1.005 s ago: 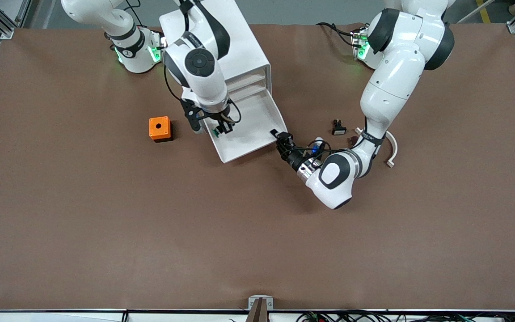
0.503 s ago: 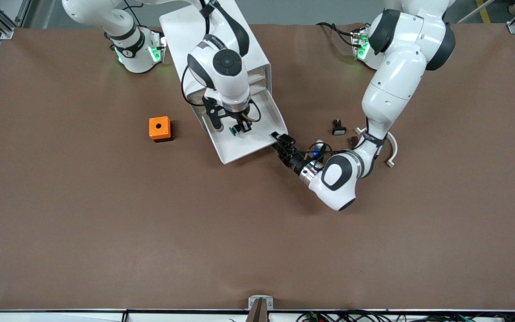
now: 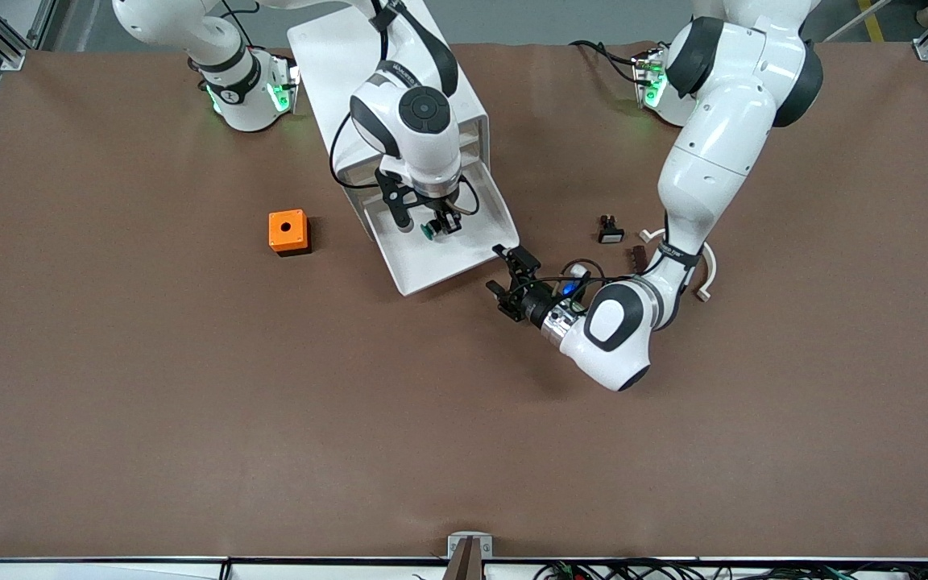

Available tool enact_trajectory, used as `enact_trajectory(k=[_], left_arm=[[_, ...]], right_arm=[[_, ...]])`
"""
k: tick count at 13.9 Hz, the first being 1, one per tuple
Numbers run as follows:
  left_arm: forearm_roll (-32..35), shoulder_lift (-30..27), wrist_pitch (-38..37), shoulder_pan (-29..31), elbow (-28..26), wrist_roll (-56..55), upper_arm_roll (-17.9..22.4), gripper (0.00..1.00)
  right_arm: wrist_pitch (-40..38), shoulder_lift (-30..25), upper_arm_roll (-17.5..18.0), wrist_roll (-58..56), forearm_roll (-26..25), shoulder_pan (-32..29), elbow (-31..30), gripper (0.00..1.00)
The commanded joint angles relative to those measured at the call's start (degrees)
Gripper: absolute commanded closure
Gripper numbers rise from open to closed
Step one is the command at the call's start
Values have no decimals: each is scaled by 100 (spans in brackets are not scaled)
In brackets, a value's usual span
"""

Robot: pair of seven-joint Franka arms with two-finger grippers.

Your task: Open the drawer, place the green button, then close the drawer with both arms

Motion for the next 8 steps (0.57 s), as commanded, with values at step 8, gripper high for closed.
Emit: enact_trajectory(k=[8], left_arm=[[431, -363, 278, -272, 476, 3029, 662, 0]], right_arm=[[-129, 394, -40, 518, -14, 225, 569, 100]])
